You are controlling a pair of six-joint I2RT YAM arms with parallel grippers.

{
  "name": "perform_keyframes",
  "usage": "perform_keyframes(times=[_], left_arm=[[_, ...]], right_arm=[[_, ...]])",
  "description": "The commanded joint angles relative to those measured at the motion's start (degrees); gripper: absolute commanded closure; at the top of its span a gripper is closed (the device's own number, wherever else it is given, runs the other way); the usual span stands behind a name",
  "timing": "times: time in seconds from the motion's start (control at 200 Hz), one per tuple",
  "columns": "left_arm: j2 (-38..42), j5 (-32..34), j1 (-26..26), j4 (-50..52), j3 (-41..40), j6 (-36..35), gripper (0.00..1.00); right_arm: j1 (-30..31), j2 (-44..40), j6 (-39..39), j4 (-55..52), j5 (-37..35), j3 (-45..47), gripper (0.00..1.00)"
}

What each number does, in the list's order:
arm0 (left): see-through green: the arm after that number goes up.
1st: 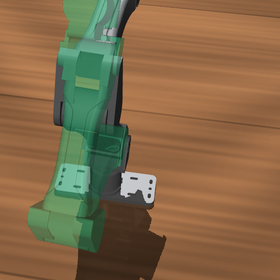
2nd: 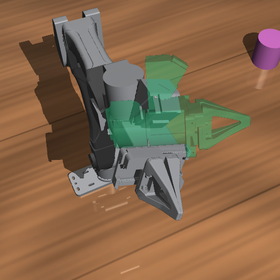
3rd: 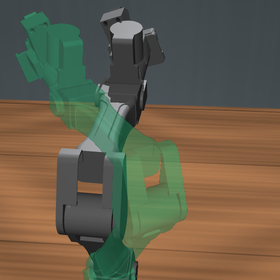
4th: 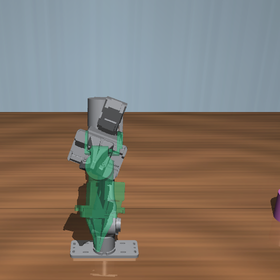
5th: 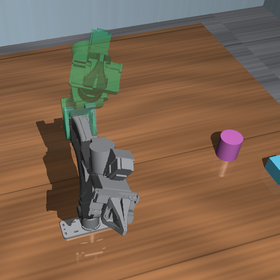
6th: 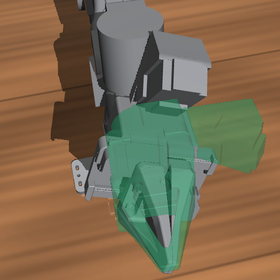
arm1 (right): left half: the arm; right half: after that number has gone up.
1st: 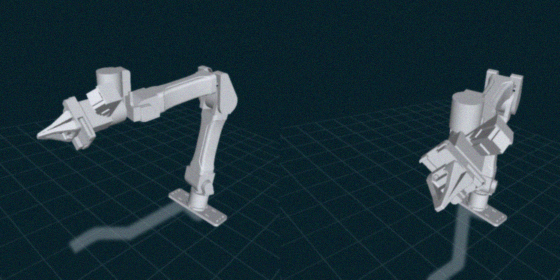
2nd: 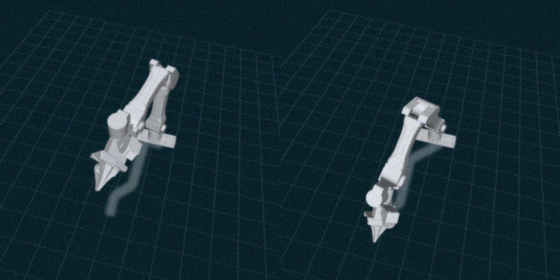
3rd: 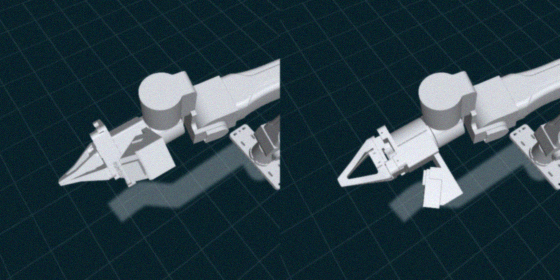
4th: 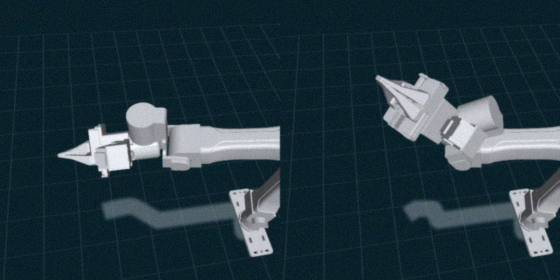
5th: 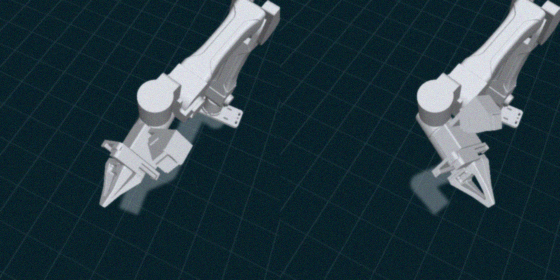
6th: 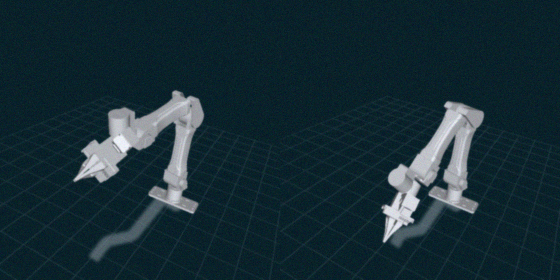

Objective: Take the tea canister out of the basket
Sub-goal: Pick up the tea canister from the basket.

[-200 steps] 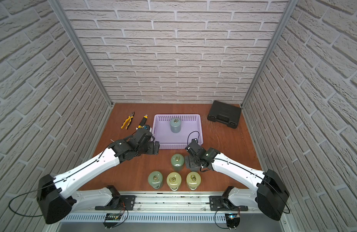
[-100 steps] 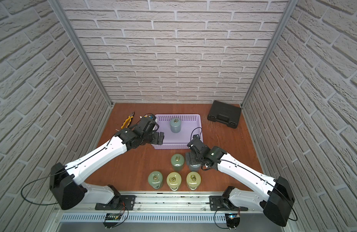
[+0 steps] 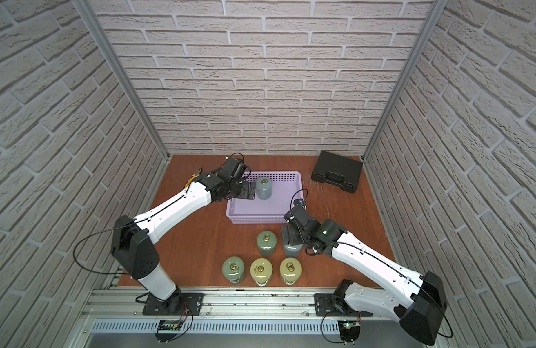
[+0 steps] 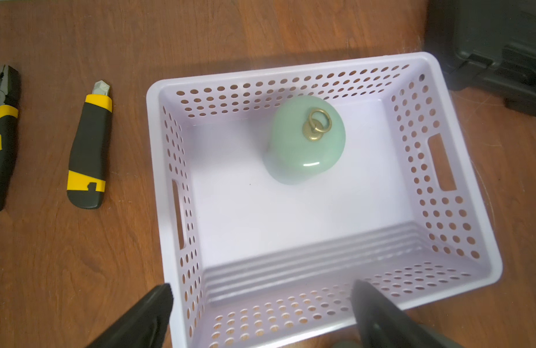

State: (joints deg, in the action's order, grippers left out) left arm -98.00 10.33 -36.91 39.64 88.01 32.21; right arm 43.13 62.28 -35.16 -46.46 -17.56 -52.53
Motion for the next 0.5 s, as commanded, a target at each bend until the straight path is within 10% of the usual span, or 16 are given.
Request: perform_keyframes(times=[0.0,0.495], left_arm=[[-2.8,1.4,0.3,1.8,3.5,2.2,0.02],[-17.8,4.7,-0.1,7.8,18.8,5.5,0.02]], right_arm=[[0.3,-1.8,0.0,-0.4,-3.3,-1.3,0.0],[0.3,-4.4,-0.5,-2.5,-6.5,-0.8,0.0]])
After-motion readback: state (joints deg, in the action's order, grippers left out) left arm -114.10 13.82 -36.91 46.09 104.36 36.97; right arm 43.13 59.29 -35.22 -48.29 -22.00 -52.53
